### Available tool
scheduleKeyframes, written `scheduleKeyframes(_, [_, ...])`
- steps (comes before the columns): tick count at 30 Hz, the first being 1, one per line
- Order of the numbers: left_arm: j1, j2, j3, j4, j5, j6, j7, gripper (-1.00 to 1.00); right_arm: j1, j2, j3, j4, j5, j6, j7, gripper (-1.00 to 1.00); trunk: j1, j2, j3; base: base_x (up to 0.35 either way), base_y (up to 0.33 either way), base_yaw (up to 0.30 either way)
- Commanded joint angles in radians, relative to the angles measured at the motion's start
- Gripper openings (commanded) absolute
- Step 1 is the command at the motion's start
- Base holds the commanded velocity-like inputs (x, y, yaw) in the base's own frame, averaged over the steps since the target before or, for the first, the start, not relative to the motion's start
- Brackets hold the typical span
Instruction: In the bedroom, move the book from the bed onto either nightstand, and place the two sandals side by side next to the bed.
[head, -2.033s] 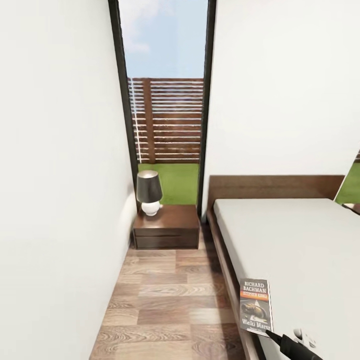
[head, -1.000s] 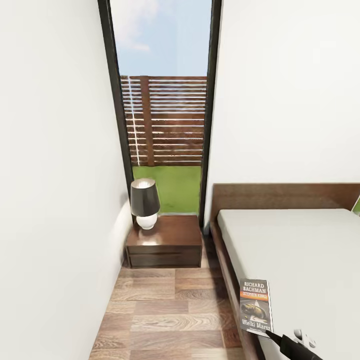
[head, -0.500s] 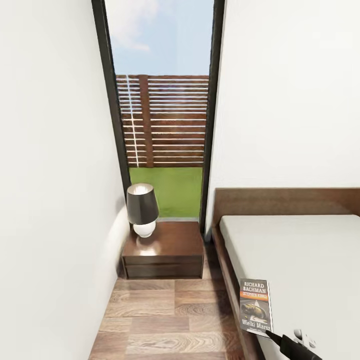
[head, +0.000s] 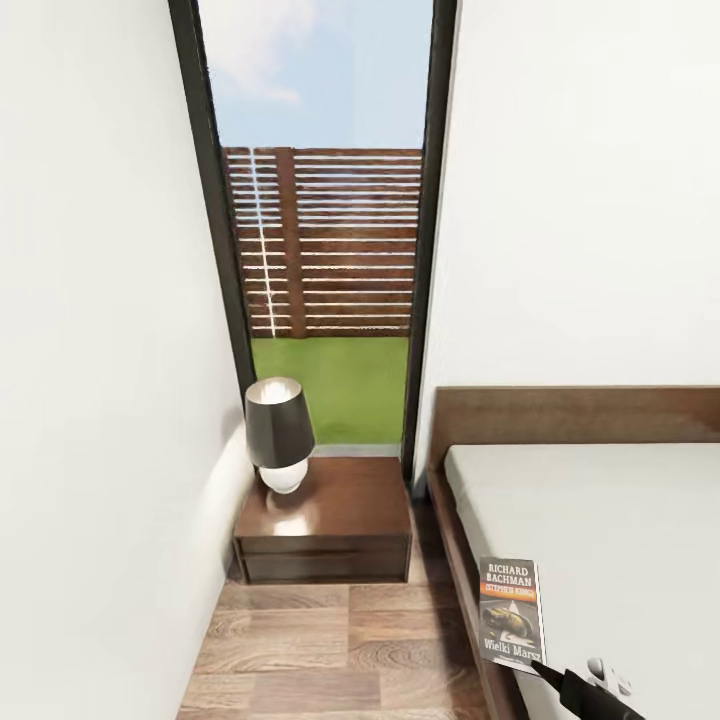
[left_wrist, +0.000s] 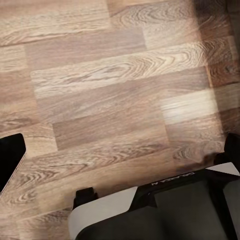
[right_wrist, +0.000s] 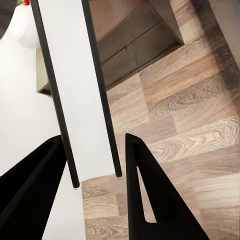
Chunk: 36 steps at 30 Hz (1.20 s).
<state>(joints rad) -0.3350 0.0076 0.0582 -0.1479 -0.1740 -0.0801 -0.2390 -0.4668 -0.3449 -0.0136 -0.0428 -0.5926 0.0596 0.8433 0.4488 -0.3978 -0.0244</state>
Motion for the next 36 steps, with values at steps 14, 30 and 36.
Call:
scheduleKeyframes(14, [-0.001,0.000,0.007,0.001,-0.010,-0.004,-0.003,1.00,-0.001,0.000,-0.006,0.000,-0.006,0.006,0.003,-1.00,0.001,-0.002,-0.002,0.329,0.000,0.000])
scheduleKeyframes(30, [-0.001,0.000,0.007,0.001,-0.010,-0.004,-0.003,1.00,-0.001,0.000,-0.006,0.000,-0.006,0.006,0.003,-1.00,0.001,-0.002,-0.002,0.329,0.000,0.000])
scheduleKeyframes(36, [-0.001,0.000,0.007,0.001,-0.010,-0.004,-0.003,1.00,-0.001,0.000,-0.006,0.000,-0.006,0.006,0.003,-1.00,0.001,-0.002,-0.002,0.327,0.000,0.000])
